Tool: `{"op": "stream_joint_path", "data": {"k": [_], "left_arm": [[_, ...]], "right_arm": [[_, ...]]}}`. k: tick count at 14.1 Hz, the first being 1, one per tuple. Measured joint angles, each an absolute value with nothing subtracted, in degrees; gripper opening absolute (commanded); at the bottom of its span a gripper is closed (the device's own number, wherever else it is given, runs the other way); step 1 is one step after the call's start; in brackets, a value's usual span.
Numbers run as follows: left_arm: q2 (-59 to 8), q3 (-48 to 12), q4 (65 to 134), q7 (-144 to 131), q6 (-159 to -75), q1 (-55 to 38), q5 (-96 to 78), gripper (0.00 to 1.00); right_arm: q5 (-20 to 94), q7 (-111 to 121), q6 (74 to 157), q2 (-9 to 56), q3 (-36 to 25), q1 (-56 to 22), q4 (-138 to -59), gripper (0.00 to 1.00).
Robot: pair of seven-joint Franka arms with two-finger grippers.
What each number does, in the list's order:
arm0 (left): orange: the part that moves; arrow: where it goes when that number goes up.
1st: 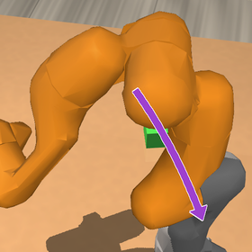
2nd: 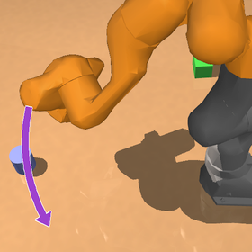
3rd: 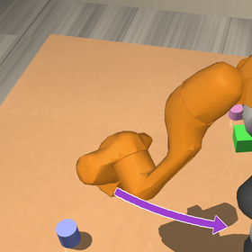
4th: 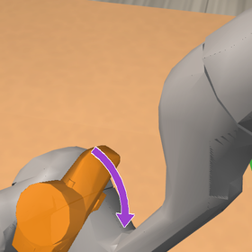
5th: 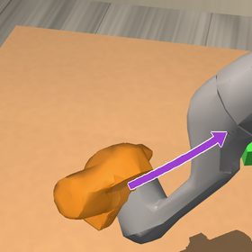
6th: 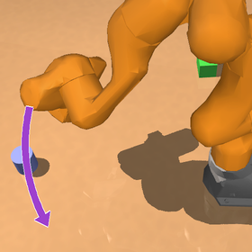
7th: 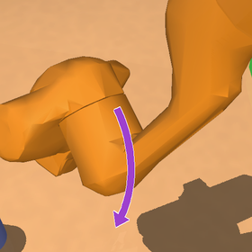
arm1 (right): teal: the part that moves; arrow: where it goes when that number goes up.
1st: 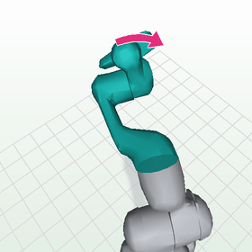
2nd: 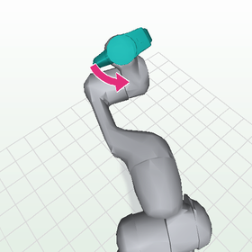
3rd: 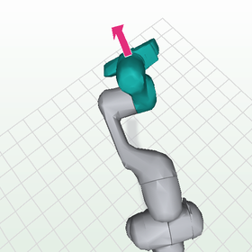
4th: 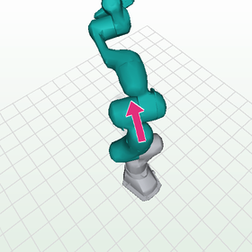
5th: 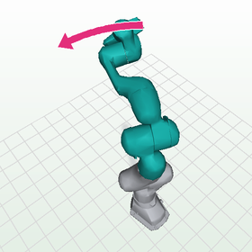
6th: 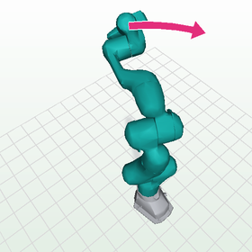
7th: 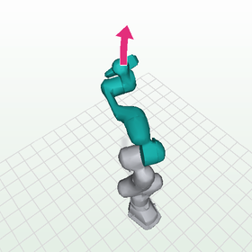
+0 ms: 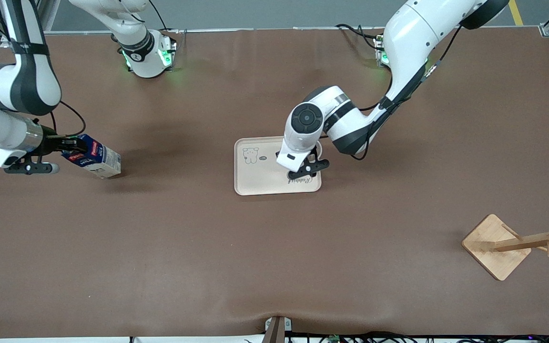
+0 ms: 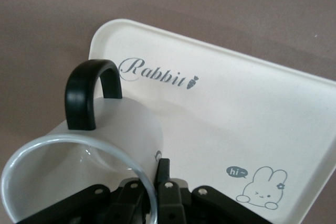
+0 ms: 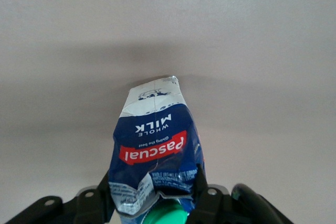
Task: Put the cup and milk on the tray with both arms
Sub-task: 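Lift the mug off the stand and carry it over the tray with the left gripper, then lower the mug onto the tray while the right gripper carries the milk over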
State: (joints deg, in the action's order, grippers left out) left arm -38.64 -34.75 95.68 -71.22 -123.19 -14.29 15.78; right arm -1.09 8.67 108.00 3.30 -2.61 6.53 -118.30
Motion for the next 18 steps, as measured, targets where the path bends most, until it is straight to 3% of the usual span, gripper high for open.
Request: {"op": "stream_joint_path", "data": {"k": [7,14,15,16,18], "left_arm": [[-38.75,-34.77,99.97,-72.44,-128.48,-16.35,16.07,0.00],[-38.75,-34.54,101.27,-72.53,-128.71,-16.08,16.64,0.00],[-38.75,-34.52,101.28,-72.89,-128.71,-16.06,16.66,0.09],[-38.75,-34.48,101.29,-73.67,-128.73,-16.03,16.68,0.34],[-38.75,-34.44,101.25,-74.79,-128.91,-15.80,16.71,0.72]], "right_arm": [[-0.72,6.97,97.46,3.14,-2.17,2.22,-107.35,0.00],[-0.52,-13.86,91.69,3.16,-1.89,-9.12,-102.39,0.00],[-0.47,-18.24,91.52,3.23,-1.84,-11.61,-102.35,0.00],[-0.20,-22.41,91.57,3.38,-1.77,-13.98,-102.34,0.00],[2.89,-29.29,91.80,3.94,-1.70,-17.79,-102.24,0.00]]}}
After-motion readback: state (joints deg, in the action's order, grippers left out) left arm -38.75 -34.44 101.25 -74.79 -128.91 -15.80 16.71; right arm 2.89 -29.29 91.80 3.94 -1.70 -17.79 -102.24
